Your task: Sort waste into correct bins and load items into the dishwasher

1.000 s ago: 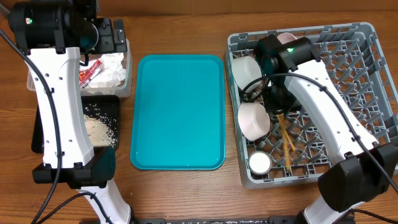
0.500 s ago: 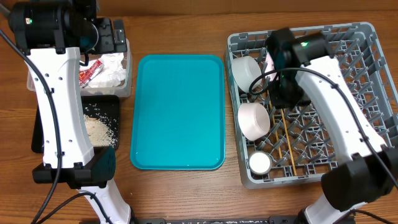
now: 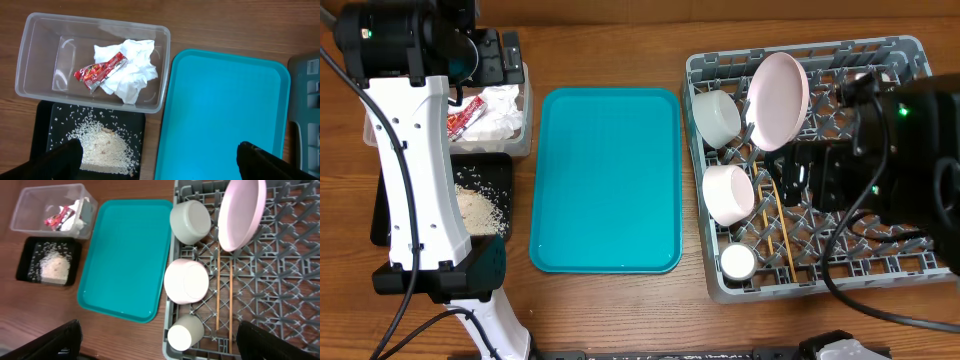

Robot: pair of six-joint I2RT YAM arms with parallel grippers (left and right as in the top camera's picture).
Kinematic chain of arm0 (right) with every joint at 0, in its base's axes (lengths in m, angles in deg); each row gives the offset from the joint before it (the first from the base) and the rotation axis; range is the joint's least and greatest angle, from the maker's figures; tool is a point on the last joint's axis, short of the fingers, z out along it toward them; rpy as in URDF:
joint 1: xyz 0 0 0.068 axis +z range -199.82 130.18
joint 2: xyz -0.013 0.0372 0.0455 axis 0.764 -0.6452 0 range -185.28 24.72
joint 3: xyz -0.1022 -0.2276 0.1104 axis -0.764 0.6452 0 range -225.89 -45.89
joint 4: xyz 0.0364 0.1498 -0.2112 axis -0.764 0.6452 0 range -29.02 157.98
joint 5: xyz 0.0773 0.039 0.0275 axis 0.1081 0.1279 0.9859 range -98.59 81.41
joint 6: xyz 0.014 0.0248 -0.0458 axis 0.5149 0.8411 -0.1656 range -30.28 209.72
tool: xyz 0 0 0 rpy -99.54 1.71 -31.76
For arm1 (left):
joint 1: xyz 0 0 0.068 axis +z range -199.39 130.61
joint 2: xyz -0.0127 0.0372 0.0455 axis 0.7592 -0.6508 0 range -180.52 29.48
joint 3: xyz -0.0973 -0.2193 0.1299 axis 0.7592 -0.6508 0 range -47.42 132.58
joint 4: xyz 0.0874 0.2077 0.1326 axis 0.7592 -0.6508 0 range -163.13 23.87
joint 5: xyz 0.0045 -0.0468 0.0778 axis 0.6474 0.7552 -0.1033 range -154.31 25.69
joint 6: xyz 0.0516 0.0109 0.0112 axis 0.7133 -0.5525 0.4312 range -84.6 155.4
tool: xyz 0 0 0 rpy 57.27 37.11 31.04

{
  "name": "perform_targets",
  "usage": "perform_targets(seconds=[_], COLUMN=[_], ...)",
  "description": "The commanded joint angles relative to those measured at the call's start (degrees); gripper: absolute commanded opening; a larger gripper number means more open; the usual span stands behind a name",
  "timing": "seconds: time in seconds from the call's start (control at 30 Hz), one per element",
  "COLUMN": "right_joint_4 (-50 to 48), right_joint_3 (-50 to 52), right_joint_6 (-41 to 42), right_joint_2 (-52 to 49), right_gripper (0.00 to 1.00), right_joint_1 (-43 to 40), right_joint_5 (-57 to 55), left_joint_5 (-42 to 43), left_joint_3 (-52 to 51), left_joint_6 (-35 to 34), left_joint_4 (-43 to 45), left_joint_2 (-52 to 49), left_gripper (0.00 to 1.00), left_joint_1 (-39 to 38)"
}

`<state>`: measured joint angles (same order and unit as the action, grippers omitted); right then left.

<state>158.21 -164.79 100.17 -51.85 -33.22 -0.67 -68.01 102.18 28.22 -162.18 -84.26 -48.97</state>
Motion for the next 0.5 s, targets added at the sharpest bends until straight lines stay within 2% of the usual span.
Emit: perform_targets(seconds=[0.0,0.2,0.37,0.47], right_joint_4=[-0.20,-1.38,-11.56,-20.02], right_joint_3=[-0.07,0.68,7.08,15.74], right_joint_6=[-0.33,-6.16,-12.33,-12.41], right_joint_2=[-0.50,-0.37,3.74,8.72], right_gripper=[1.00,1.00,1.00,1.00], right_joint_1=[0.15,0.13,-2.49,-5.44], right_joint_5=[2.32,-0.39,-1.03,-0.96], left_joint_5=[-0.28,-0.28,-0.28,-0.28], left_joint_3=[0.52,0.52,0.52,0.52], left_joint_6=[-0.57,-0.57,-0.57,-0.57], left_joint_4=[0.11,0.11,0.11,0.11], left_joint_2=[0.59,0.59,0.59,0.59], left_gripper=[1.00,1.00,1.00,1.00], left_joint_1=[0.26,0.28,0.28,0.28])
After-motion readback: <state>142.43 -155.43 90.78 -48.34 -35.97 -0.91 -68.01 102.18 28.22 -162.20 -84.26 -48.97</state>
